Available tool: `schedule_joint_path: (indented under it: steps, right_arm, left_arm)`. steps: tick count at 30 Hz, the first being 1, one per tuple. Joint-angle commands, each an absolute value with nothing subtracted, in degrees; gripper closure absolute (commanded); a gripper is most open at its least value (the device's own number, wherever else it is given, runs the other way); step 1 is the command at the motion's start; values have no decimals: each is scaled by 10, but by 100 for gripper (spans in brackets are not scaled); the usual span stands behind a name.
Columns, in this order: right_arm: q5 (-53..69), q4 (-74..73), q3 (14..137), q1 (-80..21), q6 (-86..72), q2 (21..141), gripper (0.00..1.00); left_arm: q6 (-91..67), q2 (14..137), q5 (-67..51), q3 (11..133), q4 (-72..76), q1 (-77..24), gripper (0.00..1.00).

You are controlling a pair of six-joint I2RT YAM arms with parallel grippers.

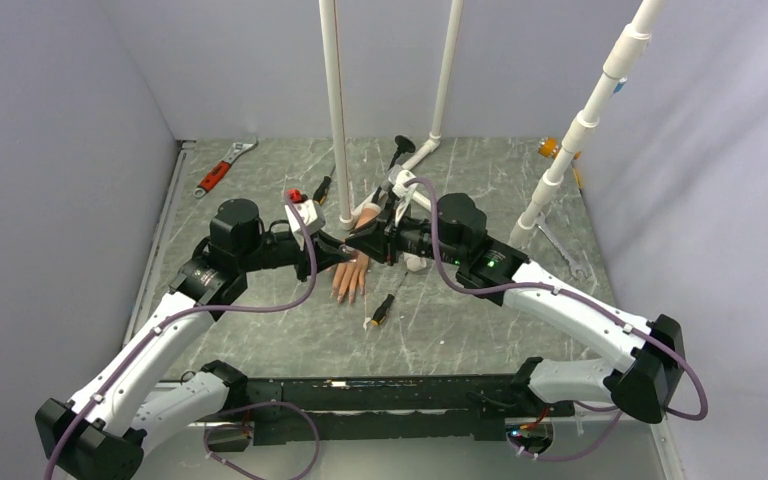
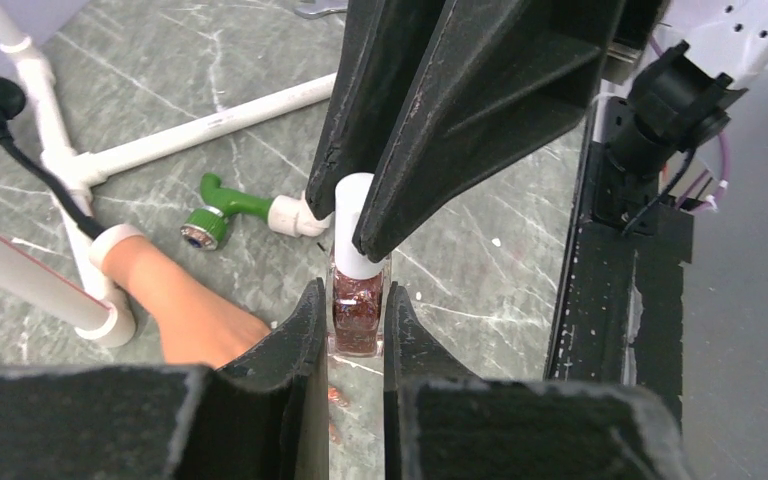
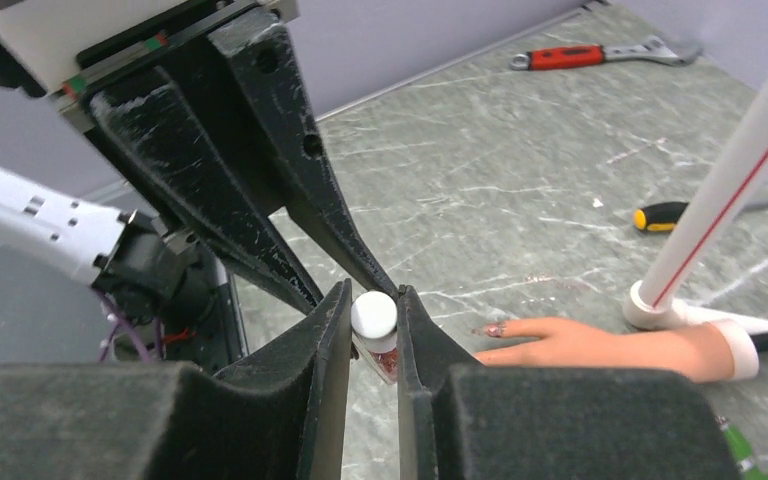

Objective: Paint the nails
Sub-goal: Screw the nail polish bottle.

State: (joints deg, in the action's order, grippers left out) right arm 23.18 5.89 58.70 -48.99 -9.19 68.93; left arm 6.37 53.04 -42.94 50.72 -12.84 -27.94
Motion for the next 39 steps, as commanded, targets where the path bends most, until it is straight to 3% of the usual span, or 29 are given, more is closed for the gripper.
schedule_joint_path:
  steps: [1,15,20,23,28,34,39]
  right_arm:
    - [132,13,631,-538,-122,696,100]
    - [76,3,639,-551,-179,687,98]
    - [76,3,643,-552,-173,668,51]
    - [74,-17,644,-552,-156,654,38]
    - [100,-3,611,-551,-87,605,34]
    - [229,3,566,-550,45,541,34]
    - [254,-68,573,-550,106,543,37]
  left_arm:
    - [65,524,-363,522,-96,-275,100]
    - [68,521,-338,521,-99,-276,100]
    - [67,519,-340,521,-97,-275,100]
    - [68,519,-342,521,-98,-276,100]
    - [70,517,-360,520,-97,-276,100]
    - [76,515,-418,517,-89,-275,100]
    - [82,517,-453,519,-92,-275,100]
